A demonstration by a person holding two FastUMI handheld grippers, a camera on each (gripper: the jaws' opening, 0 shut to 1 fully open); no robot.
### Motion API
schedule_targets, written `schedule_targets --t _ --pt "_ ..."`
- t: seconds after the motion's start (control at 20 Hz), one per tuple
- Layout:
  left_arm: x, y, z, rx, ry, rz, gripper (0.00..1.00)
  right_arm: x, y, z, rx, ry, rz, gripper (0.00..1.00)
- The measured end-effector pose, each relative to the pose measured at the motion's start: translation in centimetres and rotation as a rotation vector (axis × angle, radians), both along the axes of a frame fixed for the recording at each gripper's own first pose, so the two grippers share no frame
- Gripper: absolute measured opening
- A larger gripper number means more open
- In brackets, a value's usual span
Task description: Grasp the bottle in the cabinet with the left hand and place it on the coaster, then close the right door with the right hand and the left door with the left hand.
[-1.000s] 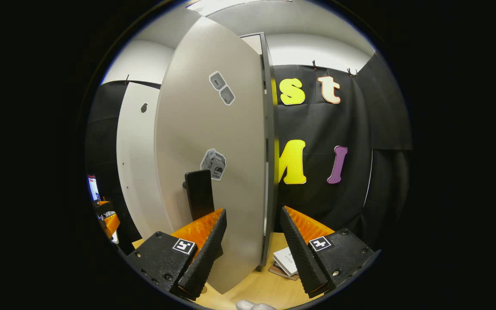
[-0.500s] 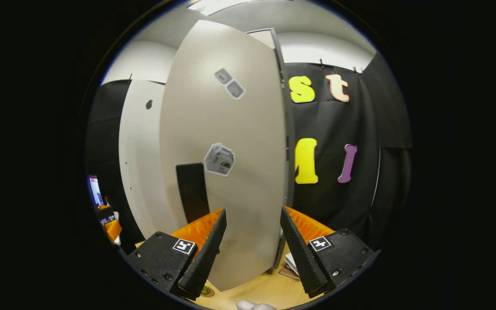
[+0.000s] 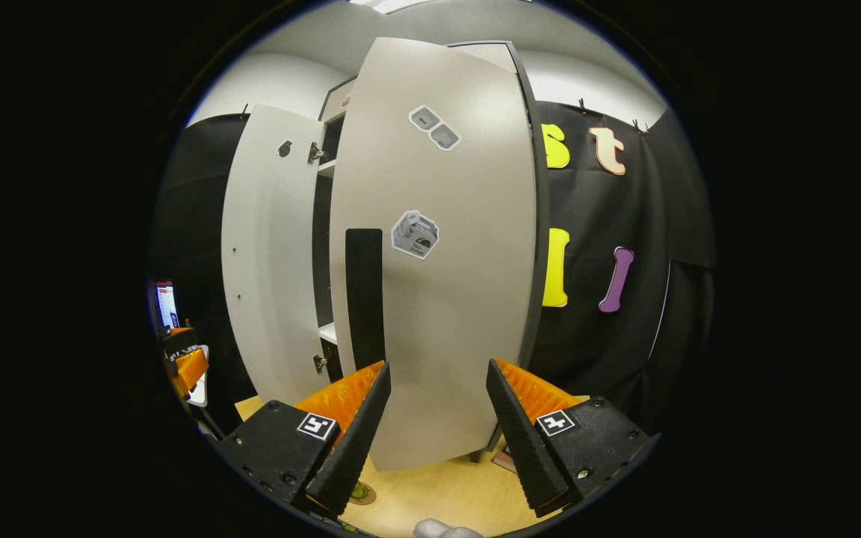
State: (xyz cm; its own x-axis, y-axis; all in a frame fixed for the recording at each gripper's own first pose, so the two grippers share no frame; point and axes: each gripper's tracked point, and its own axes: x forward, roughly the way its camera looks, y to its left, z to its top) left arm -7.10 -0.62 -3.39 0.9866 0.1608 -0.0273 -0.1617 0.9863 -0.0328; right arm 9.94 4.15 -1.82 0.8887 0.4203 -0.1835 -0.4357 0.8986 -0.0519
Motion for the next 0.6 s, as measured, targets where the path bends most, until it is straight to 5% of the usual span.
schedule_targets --t 0.3,0.6 --pt "1.1 4.6 0.5 0.047 -0.008 -0.015 0.96 -2.4 -0.3 -1.0 -0.028 0.006 -0.068 0.8" --pt "2.6 13.9 1.4 0.057 -0.058 0.051 0.96 -5.6 -0.2 -3.2 -0.055 0.047 -0.162 0.8"
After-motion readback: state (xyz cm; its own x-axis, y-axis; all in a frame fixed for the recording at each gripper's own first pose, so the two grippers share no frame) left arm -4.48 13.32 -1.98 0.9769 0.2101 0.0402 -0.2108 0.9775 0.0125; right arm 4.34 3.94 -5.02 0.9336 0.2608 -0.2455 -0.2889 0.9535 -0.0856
